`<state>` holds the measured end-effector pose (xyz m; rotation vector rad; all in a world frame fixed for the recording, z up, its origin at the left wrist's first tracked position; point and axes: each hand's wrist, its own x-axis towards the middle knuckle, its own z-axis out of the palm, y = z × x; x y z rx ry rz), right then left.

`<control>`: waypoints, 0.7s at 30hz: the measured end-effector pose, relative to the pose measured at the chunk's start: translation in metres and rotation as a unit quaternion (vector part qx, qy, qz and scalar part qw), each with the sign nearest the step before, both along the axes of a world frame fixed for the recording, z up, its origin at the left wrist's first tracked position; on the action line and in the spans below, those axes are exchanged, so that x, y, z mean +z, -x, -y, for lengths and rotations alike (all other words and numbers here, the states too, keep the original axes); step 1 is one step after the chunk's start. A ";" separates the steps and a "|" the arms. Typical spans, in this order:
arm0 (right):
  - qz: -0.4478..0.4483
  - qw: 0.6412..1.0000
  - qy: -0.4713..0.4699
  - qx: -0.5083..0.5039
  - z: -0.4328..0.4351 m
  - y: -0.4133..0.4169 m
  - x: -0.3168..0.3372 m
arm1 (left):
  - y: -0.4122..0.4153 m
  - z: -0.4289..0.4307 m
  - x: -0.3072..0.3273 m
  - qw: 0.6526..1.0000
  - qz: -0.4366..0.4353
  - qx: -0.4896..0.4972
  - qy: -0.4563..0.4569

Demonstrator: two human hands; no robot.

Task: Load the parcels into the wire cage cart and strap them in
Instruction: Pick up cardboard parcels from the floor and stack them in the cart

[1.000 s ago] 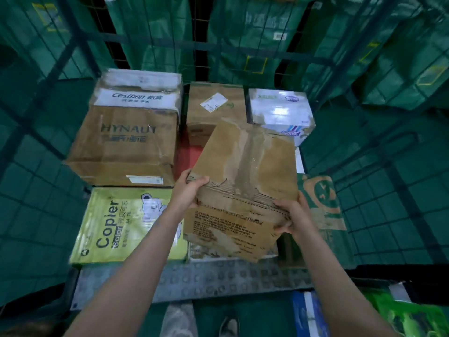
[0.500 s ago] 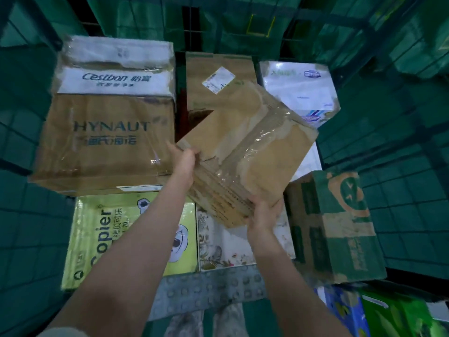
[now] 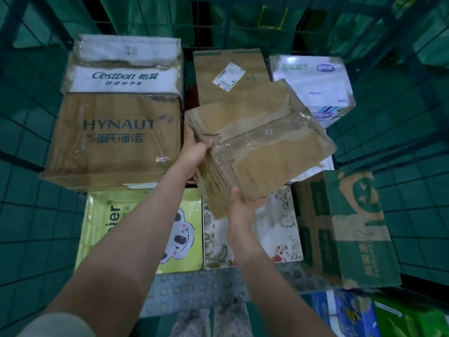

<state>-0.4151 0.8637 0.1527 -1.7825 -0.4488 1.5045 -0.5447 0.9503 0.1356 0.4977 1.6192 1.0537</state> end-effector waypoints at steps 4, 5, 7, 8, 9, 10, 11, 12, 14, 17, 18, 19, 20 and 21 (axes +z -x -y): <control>0.050 0.965 0.038 0.255 -0.027 0.013 0.004 | 0.007 -0.033 0.018 0.991 -0.131 0.000 -0.019; 0.044 0.949 0.067 0.304 -0.038 0.015 0.005 | 0.008 -0.034 0.018 0.989 -0.148 0.005 -0.009; 0.015 0.911 0.127 0.393 -0.058 0.011 0.006 | 0.006 -0.024 0.013 0.985 -0.173 -0.001 0.018; 0.016 0.890 0.145 0.432 -0.066 0.004 0.009 | 0.004 -0.016 0.008 0.983 -0.178 -0.003 0.045; 0.032 0.874 0.154 0.460 -0.075 -0.007 0.009 | 0.002 -0.010 0.003 0.980 -0.184 -0.002 0.082; 0.057 0.870 0.144 0.468 -0.085 -0.021 0.010 | 0.000 -0.006 0.000 0.974 -0.189 0.002 0.127; 0.102 0.883 0.120 0.442 -0.095 -0.037 0.010 | -0.001 -0.002 -0.003 0.967 -0.187 0.006 0.171; 0.170 0.903 0.093 0.383 -0.107 -0.053 0.008 | -0.002 -0.002 -0.007 0.964 -0.183 0.011 0.193; 0.300 0.925 0.055 0.227 -0.128 -0.082 0.006 | -0.004 -0.002 -0.006 0.967 -0.149 0.030 0.203; 0.241 0.962 0.076 0.104 -0.154 -0.117 -0.003 | -0.004 -0.002 -0.003 0.974 -0.106 0.069 0.188; 0.187 0.974 0.073 0.105 -0.160 -0.124 -0.006 | -0.003 -0.002 -0.003 0.974 -0.103 0.080 0.183; 0.136 0.981 0.067 0.119 -0.165 -0.127 -0.011 | -0.003 -0.002 -0.002 0.974 -0.109 0.088 0.179; 0.114 0.982 0.058 0.137 -0.166 -0.129 -0.014 | -0.002 -0.003 0.000 0.973 -0.113 0.093 0.180; 0.129 0.979 0.046 0.151 -0.165 -0.127 -0.016 | 0.000 -0.002 0.001 0.971 -0.116 0.099 0.183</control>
